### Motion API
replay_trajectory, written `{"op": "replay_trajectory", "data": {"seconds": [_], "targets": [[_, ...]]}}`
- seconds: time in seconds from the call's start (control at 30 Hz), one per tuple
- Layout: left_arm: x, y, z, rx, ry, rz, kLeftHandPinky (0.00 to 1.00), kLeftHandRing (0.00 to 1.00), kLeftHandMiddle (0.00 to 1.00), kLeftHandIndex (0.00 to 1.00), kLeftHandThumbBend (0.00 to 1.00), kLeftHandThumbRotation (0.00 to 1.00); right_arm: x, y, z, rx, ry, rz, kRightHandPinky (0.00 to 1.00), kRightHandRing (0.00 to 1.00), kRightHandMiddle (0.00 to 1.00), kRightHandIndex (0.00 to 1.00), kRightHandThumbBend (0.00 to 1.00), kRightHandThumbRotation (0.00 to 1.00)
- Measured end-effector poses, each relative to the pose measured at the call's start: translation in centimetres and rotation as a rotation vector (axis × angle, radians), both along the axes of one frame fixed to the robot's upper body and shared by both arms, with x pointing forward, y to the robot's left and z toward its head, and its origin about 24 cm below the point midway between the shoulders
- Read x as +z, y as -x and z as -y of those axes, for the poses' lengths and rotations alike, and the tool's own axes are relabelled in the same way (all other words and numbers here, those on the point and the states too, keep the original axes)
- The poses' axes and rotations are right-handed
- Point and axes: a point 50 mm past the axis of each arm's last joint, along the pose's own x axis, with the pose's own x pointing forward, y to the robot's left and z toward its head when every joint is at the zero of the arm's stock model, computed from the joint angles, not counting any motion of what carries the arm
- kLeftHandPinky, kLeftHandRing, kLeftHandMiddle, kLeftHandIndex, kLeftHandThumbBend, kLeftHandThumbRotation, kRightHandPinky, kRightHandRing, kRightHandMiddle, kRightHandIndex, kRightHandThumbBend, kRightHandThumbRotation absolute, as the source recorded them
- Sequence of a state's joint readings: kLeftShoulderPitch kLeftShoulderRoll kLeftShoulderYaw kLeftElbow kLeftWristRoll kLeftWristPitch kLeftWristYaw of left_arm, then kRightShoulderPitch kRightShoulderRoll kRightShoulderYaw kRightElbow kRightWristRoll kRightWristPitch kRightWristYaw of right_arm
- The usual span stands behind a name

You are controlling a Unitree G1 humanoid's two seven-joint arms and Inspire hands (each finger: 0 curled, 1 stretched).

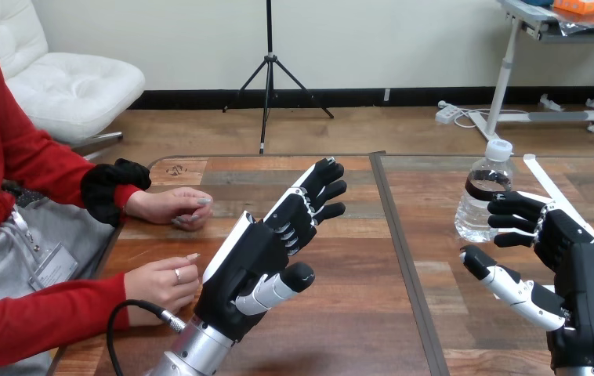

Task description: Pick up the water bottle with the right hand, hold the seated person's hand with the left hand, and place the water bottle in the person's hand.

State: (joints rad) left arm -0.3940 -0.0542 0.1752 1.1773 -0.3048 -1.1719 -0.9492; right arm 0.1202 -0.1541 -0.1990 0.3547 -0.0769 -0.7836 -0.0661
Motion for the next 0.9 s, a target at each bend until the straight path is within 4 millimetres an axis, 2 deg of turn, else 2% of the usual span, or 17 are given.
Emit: {"op": "replay_trajectory", "data": {"seconds": [0.9], "targets": [[0.0, 0.01, -0.02, 0.0, 0.001, 0.001, 0.89, 0.94, 0.96, 0.96, 1.0, 0.75, 0.0, 0.0, 0.01, 0.0, 0.0, 0.0, 0.55, 0.64, 0.67, 0.64, 1.0, 0.4]]}}
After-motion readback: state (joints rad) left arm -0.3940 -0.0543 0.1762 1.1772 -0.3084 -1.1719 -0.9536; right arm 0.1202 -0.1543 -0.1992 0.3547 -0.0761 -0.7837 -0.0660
